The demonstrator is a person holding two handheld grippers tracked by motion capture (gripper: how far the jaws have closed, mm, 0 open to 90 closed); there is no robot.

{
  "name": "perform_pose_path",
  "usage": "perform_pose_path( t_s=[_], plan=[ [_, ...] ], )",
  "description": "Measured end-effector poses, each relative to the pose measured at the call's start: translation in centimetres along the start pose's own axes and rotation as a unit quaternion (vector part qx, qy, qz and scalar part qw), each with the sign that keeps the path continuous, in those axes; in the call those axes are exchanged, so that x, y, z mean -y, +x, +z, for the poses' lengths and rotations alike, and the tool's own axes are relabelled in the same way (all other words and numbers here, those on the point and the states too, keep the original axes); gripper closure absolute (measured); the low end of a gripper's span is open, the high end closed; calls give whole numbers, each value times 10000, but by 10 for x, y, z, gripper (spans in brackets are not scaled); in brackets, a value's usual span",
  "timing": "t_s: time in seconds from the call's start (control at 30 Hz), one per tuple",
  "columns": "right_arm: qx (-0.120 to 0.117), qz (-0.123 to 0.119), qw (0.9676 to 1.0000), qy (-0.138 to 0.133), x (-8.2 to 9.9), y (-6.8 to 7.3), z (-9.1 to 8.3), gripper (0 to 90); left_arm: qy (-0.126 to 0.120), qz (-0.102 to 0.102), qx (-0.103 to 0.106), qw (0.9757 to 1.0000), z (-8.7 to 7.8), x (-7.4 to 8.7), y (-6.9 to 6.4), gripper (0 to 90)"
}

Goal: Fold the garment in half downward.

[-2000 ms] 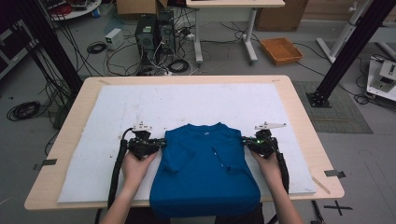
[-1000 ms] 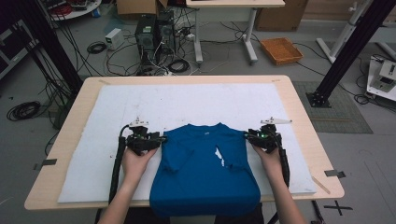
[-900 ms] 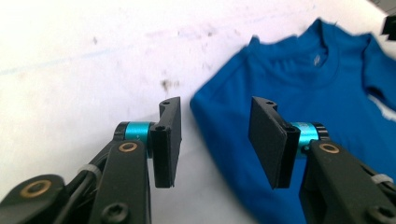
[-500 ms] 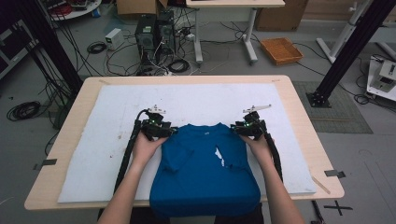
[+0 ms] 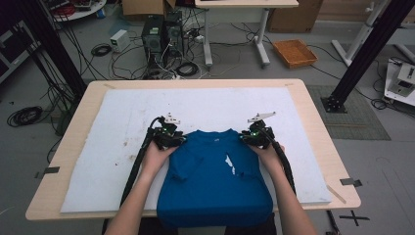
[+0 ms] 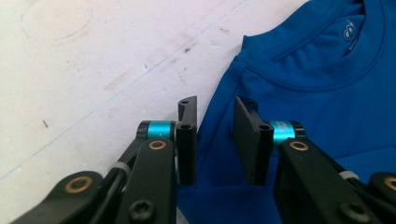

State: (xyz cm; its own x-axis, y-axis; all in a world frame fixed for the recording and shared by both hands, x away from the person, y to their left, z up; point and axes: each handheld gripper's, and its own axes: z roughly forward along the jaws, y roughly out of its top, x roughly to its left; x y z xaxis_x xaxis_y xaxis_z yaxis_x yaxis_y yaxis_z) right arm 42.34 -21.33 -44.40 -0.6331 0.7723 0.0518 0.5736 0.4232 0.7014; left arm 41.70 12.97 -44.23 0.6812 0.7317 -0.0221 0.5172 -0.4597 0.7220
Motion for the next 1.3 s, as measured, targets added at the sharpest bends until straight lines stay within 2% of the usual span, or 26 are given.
perform_pose_path(
  t_s=[0.03,0.07,0.1,0.17,0.3,0.33,0.5,0.63,0.7,0.8,0.93,0.97,1.07,1.13,1.3],
  plan=[
    [-50,41,10000,-18,1,1,0,842,-2,10,30,10000,0,0,0,772],
    [-50,41,10000,-18,1,1,0,842,1,18,58,10000,0,0,-1,772],
    [-67,40,9999,-68,1,0,0,863,3,28,111,9999,0,0,-1,844],
    [-62,105,9998,-147,1,-2,-1,871,0,24,102,9999,0,0,-1,867],
    [-95,274,9991,-303,1,-6,-3,879,-42,-91,79,9999,0,0,3,874],
    [-95,301,9990,-326,1,-7,-3,881,-92,-193,100,9997,0,1,7,875],
    [-78,468,9978,-469,0,-12,-3,884,-248,-328,141,9991,-3,1,12,876],
    [-52,480,9974,-526,-3,-12,-3,887,-310,-341,92,9989,-4,1,14,876],
    [-79,528,9964,-663,-7,-13,-3,887,-416,-457,78,9981,-4,1,19,876],
    [-91,544,9964,-644,-11,-14,-2,887,-435,-523,44,9977,-5,-1,23,875],
    [-66,538,9959,-723,-23,-15,-1,887,-458,-458,-45,9979,-7,-11,27,875],
    [-48,499,9956,-793,-26,-14,-1,887,-590,-378,-51,9975,-10,-16,27,875],
    [-23,470,9957,-794,-27,-14,-4,887,-713,-368,-23,9968,-14,-16,27,875],
    [-60,470,9954,-835,-27,-12,-10,886,-672,-273,-16,9974,-21,-16,24,875],
    [-129,337,9940,-1036,-24,-2,-27,886,-870,-53,39,9962,-36,-17,14,875]
  ],
)
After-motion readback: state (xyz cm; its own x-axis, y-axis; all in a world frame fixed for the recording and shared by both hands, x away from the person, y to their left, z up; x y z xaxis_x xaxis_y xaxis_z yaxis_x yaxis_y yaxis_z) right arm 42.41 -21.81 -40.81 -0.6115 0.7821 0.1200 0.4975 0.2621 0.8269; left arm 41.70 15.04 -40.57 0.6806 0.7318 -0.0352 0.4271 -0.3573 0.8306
